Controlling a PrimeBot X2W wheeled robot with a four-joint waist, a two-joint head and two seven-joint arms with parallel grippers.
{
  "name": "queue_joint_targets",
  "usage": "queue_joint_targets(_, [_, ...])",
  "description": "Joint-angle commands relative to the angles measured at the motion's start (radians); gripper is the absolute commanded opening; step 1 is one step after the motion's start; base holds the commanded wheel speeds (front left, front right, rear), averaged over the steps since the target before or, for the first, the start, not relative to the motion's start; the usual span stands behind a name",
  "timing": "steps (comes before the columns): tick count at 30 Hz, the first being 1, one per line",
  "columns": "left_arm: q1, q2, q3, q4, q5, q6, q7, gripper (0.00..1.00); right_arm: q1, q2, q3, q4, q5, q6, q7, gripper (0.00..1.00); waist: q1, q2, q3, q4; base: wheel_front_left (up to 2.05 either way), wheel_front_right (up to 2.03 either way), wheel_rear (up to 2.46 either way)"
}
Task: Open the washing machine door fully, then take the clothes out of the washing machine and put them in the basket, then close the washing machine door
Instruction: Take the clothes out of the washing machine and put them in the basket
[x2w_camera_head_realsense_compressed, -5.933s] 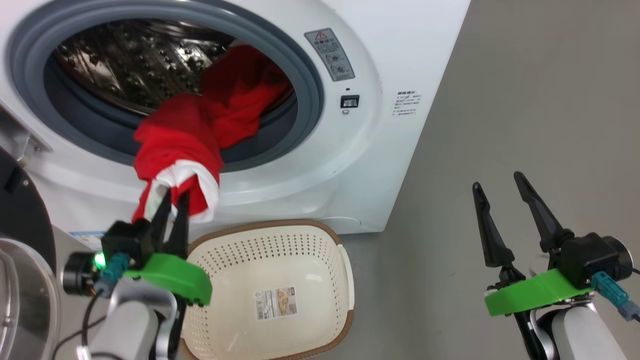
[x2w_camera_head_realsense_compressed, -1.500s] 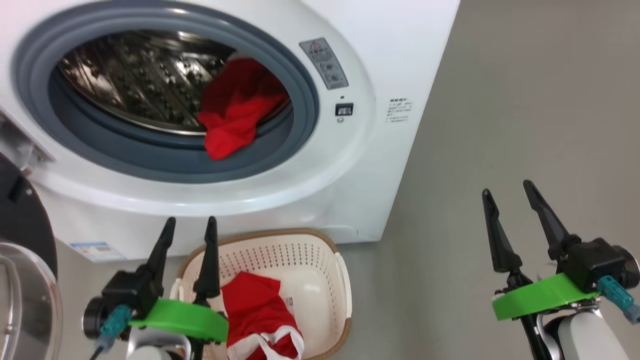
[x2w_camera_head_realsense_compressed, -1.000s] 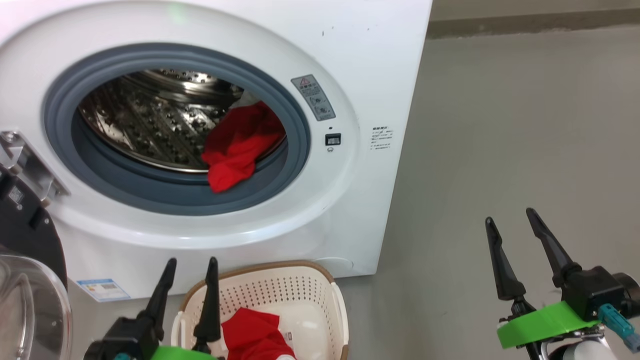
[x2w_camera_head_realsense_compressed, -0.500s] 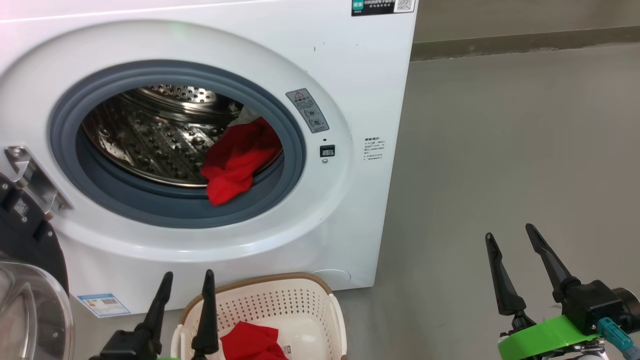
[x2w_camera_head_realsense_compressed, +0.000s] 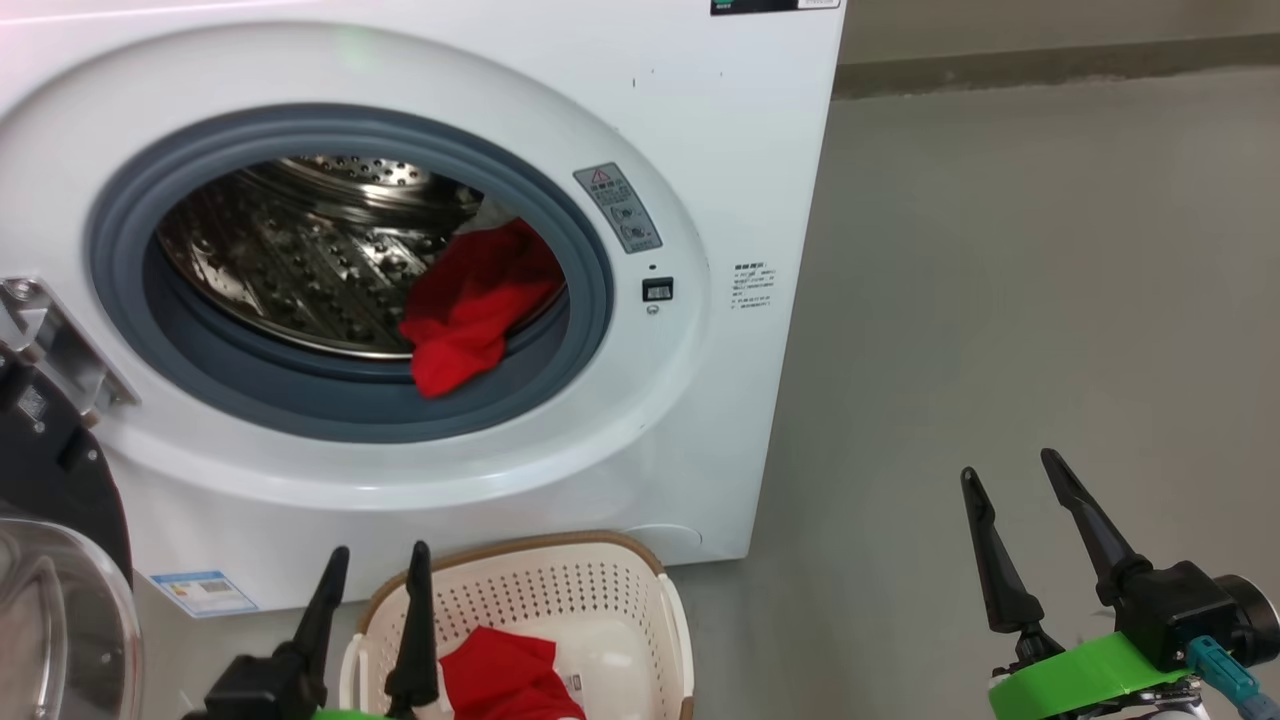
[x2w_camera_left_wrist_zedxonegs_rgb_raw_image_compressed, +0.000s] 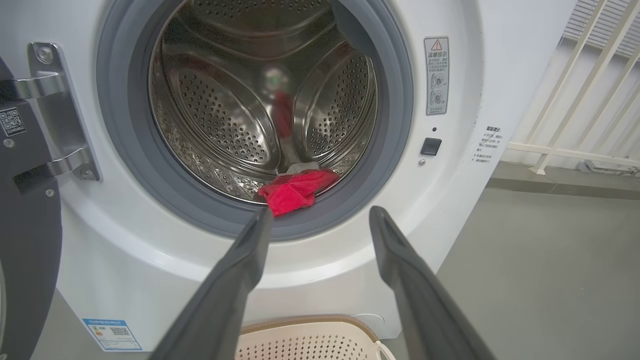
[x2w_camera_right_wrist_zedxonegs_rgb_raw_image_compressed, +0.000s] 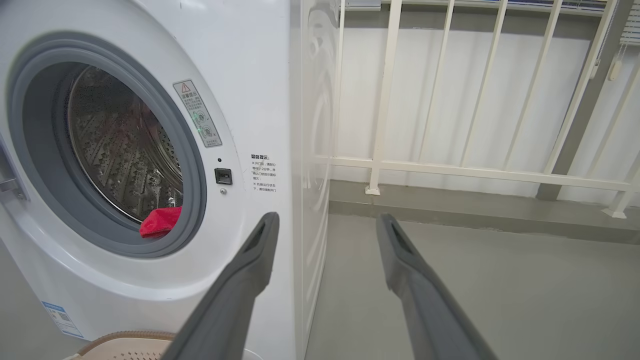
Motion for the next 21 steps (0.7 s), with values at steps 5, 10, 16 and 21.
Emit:
queue_joint_targets(5, [-0.093, 0.006, 0.031, 0.006, -0.017, -0.003, -0.012, 1.00, -0.033, -0.008, 0.024, -0.034, 0.001, 0.005, -0.006, 1.00, 0.0000, 0.0000, 0.044, -0.006, 0.00, 0.00, 0.00])
queue_joint_targets(10, [-0.155, 0.005, 0.033, 0.033, -0.023, -0.009, -0.012, 1.00, -0.052, -0.008, 0.018, -0.042, -0.002, 0.005, -0.006, 1.00, 0.0000, 0.0000, 0.090, -0.008, 0.00, 0.00, 0.00])
queue_joint_targets(16, [-0.270, 0.005, 0.041, 0.075, -0.022, -0.024, -0.012, 1.00, -0.081, -0.008, 0.017, -0.056, -0.006, 0.005, -0.006, 1.00, 0.0000, 0.0000, 0.158, 0.000, 0.00, 0.00, 0.00])
queue_joint_targets(21, [-0.378, 0.011, 0.042, 0.130, -0.017, -0.043, -0.012, 1.00, -0.110, -0.008, 0.026, -0.067, -0.010, 0.005, -0.006, 1.00, 0.0000, 0.0000, 0.219, 0.006, 0.00, 0.00, 0.00])
